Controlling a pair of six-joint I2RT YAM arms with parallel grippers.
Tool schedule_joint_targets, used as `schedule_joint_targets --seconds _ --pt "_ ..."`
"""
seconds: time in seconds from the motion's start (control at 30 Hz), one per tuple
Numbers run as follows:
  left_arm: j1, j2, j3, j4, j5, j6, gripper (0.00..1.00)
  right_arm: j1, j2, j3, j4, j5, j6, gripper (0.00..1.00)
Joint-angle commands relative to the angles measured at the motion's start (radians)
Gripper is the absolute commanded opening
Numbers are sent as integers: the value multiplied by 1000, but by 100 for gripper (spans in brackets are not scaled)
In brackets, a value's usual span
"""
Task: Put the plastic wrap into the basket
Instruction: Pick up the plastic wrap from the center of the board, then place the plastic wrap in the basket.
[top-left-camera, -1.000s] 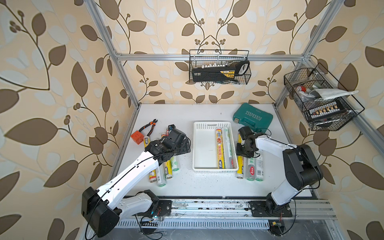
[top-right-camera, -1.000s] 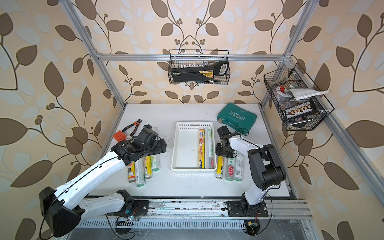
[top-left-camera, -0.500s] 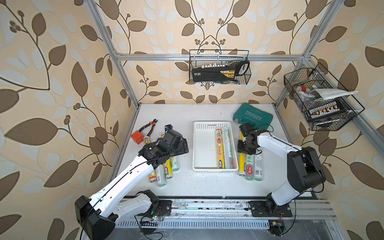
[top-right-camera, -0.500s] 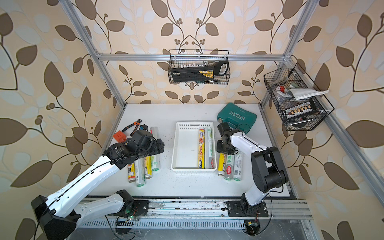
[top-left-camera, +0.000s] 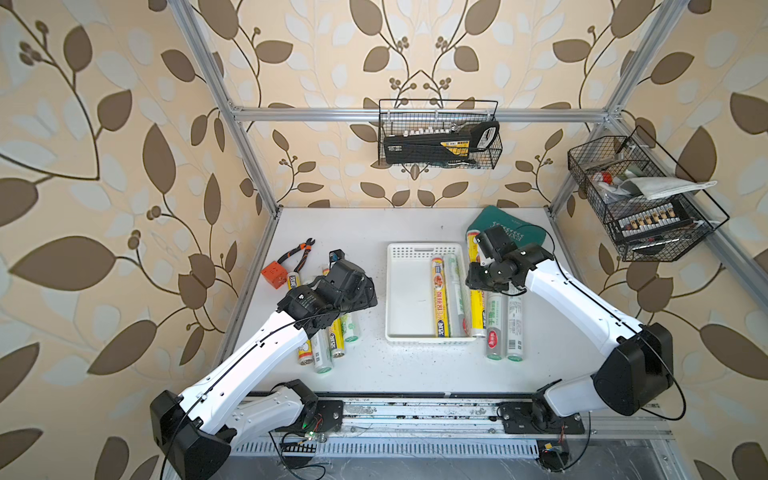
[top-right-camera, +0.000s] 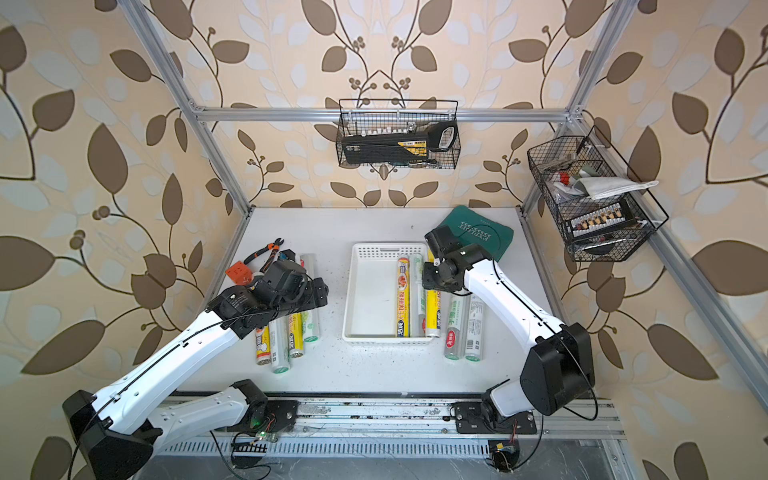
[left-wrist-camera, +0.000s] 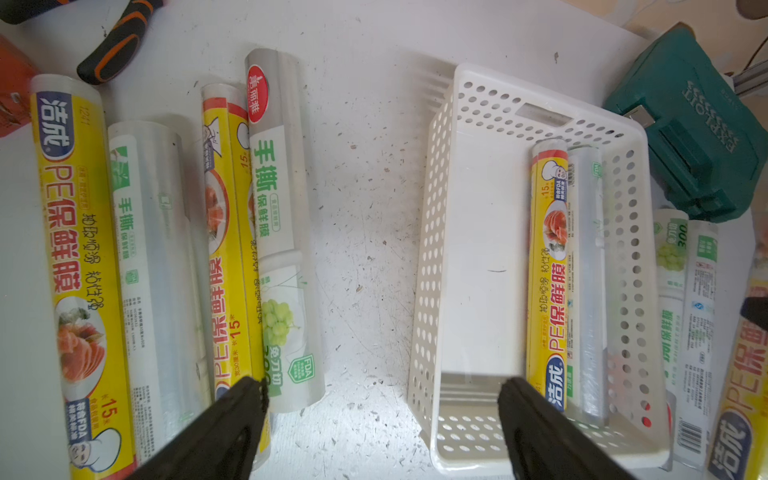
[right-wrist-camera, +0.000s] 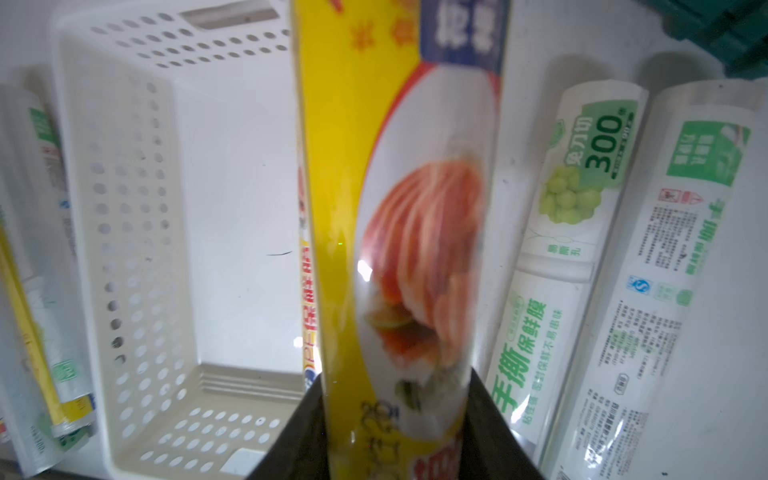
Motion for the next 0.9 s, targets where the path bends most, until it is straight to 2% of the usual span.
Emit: schedule_joint_targets --seconds 0.0,0.17,0.33,0.87 --pt "12 -12 -4 -15 -43 -17 94 40 28 92 -26 -22 40 41" --pt "12 -32 -8 -21 -56 -4 99 91 78 176 -16 -40 85 41" --pt "12 -70 -23 -24 -77 9 99 131 113 157 80 -94 148 42" --pt "12 -109 -42 -36 -98 5 99 226 285 136 177 -70 235 43"
